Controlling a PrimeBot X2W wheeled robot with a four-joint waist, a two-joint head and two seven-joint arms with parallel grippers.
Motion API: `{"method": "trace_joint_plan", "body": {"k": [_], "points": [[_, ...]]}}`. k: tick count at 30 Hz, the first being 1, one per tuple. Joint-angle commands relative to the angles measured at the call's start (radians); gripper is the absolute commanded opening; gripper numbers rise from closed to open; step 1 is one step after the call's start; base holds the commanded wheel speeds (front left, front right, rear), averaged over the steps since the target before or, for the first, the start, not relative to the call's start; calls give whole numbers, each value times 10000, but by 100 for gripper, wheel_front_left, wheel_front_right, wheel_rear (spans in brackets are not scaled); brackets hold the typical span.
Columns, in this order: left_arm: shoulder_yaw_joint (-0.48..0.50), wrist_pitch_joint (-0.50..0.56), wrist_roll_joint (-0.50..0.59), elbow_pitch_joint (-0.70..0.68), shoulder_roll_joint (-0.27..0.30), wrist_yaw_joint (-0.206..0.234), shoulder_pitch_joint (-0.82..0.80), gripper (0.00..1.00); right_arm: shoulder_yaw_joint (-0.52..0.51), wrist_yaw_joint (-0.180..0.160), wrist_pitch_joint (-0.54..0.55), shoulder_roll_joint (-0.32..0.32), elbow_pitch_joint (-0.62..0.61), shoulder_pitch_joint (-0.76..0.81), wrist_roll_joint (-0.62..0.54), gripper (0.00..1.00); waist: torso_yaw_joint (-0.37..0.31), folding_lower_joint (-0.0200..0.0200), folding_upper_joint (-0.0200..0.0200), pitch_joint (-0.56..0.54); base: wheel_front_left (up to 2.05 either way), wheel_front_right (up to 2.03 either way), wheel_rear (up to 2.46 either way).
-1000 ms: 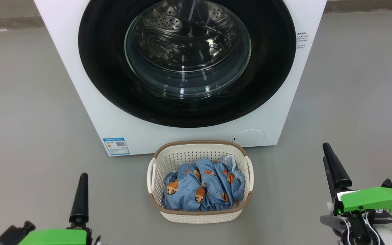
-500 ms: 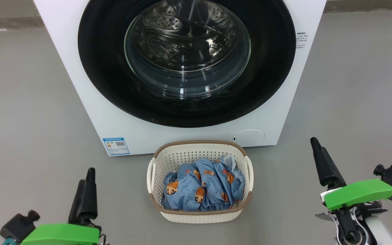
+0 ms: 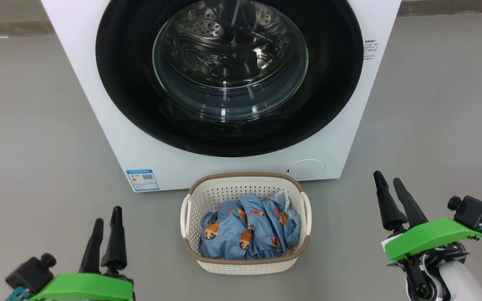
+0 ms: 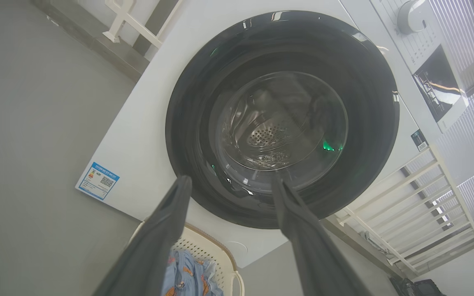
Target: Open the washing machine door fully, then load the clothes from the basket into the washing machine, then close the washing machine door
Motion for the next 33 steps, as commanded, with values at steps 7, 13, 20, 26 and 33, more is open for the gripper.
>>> {"method": "trace_joint_plan", "body": {"k": [7, 13, 20, 26, 33], "points": [[44, -292, 1398, -24, 158, 135, -587, 100, 276, 46, -315, -29, 104, -683, -1162, 100, -3, 0, 0, -4, 0, 0, 0], [46, -469, 2237, 53, 154, 245, -674, 100, 407, 48, -491, -54, 377, -847, -1999, 100, -5, 0, 0, 4, 0, 0, 0], [66, -674, 3062, 54, 117, 243, -715, 100, 528, 51, -695, -57, 835, -1017, -2899, 100, -5, 0, 0, -27, 0, 0, 0], [51, -851, 3708, 65, 89, 217, -774, 100, 723, 53, -871, -79, 1048, -1178, -3579, 100, -2, 0, 0, -55, 0, 0, 0], [31, -1057, 4431, 86, 63, 187, -807, 100, 939, 56, -1076, -131, 1178, -1318, -4314, 100, -1, 0, 0, -85, 0, 0, 0]]}}
